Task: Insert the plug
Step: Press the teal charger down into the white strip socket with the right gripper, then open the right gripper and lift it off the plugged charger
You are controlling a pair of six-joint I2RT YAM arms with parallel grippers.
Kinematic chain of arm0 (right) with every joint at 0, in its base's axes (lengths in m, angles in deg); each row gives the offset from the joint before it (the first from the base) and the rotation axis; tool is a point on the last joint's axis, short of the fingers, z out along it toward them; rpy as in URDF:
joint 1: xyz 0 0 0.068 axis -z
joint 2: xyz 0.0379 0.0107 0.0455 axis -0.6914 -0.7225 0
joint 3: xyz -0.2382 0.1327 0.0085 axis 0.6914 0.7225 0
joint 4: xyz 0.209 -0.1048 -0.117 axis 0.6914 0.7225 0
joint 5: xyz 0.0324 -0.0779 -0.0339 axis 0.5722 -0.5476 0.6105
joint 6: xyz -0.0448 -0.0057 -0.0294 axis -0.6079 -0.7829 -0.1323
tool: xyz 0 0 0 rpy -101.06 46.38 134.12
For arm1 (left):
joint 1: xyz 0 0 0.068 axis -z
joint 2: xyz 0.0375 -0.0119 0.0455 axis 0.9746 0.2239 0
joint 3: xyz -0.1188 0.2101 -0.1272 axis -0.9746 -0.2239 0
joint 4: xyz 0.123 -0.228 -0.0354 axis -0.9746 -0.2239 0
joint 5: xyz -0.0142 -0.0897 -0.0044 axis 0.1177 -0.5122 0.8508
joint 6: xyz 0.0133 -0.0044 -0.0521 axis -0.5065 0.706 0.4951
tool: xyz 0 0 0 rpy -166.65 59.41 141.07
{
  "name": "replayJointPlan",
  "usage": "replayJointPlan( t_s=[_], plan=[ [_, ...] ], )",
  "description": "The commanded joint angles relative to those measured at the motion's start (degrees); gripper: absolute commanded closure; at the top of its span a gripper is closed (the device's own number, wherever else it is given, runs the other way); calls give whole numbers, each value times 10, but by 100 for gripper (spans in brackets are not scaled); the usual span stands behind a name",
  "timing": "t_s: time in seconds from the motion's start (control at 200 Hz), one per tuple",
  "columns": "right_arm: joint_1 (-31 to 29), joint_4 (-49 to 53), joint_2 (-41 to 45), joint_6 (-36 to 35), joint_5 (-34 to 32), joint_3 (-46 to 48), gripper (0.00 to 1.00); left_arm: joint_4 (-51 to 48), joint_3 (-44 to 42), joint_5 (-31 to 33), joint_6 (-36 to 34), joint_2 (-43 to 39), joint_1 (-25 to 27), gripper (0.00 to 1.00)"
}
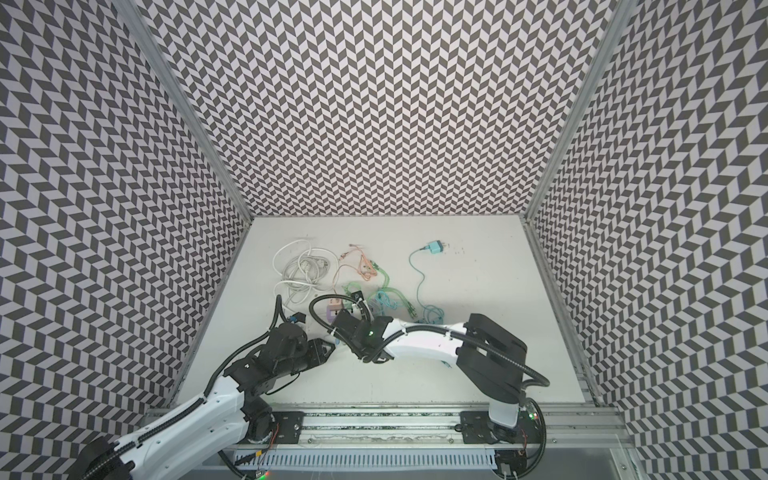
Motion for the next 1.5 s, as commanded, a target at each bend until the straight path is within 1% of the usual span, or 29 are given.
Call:
replayJointPlan(
  t_s=[0.0, 0.26, 0.416, 0.506, 0.776, 0.881, 1.011, 1.232, 1.342, 1.492],
  plan=[
    [-8, 10, 11, -6, 82, 18, 82, -16, 26, 13, 3, -9, 3, 60],
    [-8, 15, 37, -3, 79, 15, 70, -33, 50, 30, -5, -10, 3, 57],
    [-8, 14, 40, -4, 85, 17, 66, -49, 68, 43, -12, -7, 2, 56],
    [-8, 9, 45, -5, 92, 20, 60, -58, 77, 49, -14, -4, 3, 55],
    [-8, 17, 64, -6, 98, 22, 58, -80, 95, 50, -15, -7, 2, 54],
    [-9, 22, 90, -9, 116, 32, 56, -92, 106, 53, -15, -14, 1, 52],
    [-9, 30, 131, -20, 142, 50, 47, -104, 120, 55, -22, -15, -3, 49],
    [-7, 44, 195, -43, 179, 74, 38, -111, 139, 49, -41, -6, -22, 44],
    [6, 41, 229, -48, 188, 82, 37, -110, 145, 32, -52, -1, -38, 44],
    [53, 16, 278, -64, 206, 103, 37, -108, 154, 16, -68, -2, -52, 36]
  ],
)
